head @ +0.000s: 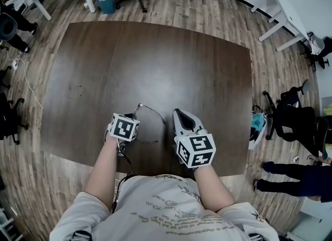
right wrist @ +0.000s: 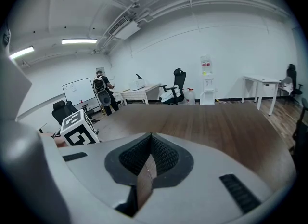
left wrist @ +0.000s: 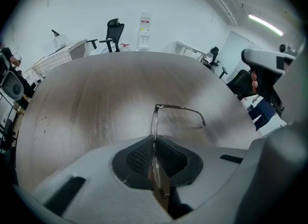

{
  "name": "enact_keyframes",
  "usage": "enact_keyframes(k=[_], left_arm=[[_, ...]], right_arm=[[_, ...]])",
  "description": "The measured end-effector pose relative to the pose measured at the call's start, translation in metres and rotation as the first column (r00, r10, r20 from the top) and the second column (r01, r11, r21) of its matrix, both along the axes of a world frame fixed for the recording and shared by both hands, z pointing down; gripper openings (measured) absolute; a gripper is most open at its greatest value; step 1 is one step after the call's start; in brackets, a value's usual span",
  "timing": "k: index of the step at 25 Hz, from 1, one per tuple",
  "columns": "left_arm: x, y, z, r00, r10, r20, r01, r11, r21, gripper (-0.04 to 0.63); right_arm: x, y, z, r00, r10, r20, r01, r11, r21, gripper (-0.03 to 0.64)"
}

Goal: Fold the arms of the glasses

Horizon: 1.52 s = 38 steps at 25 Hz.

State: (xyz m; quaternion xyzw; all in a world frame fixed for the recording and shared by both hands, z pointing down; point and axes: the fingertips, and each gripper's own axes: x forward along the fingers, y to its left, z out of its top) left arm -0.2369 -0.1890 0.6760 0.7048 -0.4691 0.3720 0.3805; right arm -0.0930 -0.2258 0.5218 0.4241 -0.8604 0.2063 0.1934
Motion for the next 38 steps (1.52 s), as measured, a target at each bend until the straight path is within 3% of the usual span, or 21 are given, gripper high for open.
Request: enact_keyframes(k=[5,8,13,17,20,23,28,32,38], left_arm=[[0.001,-0.004,-0.019,1.0,-0.016,0.0,0.016,0.998,0.06,0.029],[0.005,-0.01,-0.042,1.0,-0.002,-0.008,0.003,0.99,0.144,0.03],[0.021,-0.018,-0.09,0.998,0.051,0.041,-0.062,0.934,0.353,0.029],[0.033,-0.016,-0.12,0.994,0.063,0.092,-0.098,0.888,0.449,0.029],[0.046,-0.009,-0.137,0.988,0.081,0.134,-0.137,0.863,0.486,0.029],[0.062,-0.005,-0.152,0.976,0.106,0.189,-0.192,0.83,0.523,0.029],[0.086,0.002,-0.173,0.962,0.133,0.24,-0.25,0.784,0.568,0.029],[0.097,0.003,-0.179,0.958,0.134,0.255,-0.262,0.772,0.58,0.029],[0.099,0.001,-0.184,0.963,0.12,0.242,-0.244,0.774,0.584,0.029]], right_arm=[[0.006,0.002,-0.008,1.0,-0.015,-0.001,0.015,1.0,0.013,0.014],[0.004,0.005,-0.014,0.998,-0.055,0.013,0.055,0.998,0.014,0.014],[0.005,0.012,-0.023,0.993,-0.122,0.004,0.122,0.992,0.037,0.014],[0.007,0.021,-0.03,0.985,-0.173,-0.026,0.174,0.983,0.065,0.017],[0.012,0.027,-0.032,0.979,-0.193,-0.063,0.198,0.976,0.086,0.027],[0.018,0.029,-0.032,0.973,-0.206,-0.1,0.216,0.971,0.101,0.091],[0.028,0.029,-0.033,0.966,-0.213,-0.148,0.231,0.966,0.119,0.091],[0.036,0.027,-0.034,0.967,-0.196,-0.164,0.218,0.967,0.129,0.072],[0.037,0.026,-0.038,0.972,-0.201,-0.119,0.216,0.968,0.127,0.038]])
